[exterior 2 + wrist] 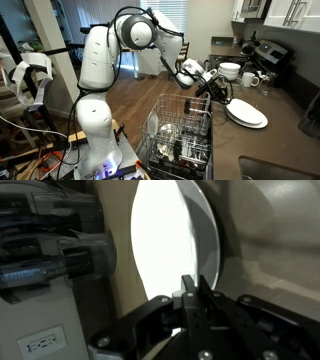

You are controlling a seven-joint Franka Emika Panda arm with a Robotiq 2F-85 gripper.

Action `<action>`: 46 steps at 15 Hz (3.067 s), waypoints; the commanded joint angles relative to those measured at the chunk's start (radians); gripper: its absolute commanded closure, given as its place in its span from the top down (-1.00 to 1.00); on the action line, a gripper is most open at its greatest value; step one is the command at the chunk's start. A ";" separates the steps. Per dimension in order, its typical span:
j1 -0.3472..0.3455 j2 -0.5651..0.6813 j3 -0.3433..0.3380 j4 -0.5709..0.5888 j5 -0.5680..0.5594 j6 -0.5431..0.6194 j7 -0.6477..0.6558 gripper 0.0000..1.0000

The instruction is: Take the two plates out of the dishwasher and stack them on the plate on the counter

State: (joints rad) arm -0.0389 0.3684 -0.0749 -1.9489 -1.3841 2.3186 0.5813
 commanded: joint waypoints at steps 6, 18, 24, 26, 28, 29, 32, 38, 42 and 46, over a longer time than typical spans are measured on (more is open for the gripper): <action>-0.028 0.020 -0.005 0.038 0.026 0.000 -0.027 -0.61; -0.034 0.012 0.002 0.027 0.087 0.021 -0.058 -0.18; -0.029 -0.004 0.004 0.015 0.144 0.016 -0.090 -0.11; -0.028 -0.016 0.006 0.006 0.166 0.020 -0.107 -0.13; -0.023 -0.042 0.012 -0.013 0.179 0.025 -0.128 -0.09; -0.019 -0.058 0.017 -0.024 0.187 0.027 -0.139 -0.11; -0.009 -0.102 0.031 -0.051 0.215 0.027 -0.179 -0.11; 0.000 -0.222 0.067 -0.148 0.354 0.055 -0.337 0.21; 0.006 -0.303 0.080 -0.228 0.490 0.105 -0.477 0.06; 0.018 -0.368 0.087 -0.298 0.589 0.125 -0.580 0.12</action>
State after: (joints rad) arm -0.0307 0.0716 0.0127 -2.1746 -0.8655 2.4161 0.0932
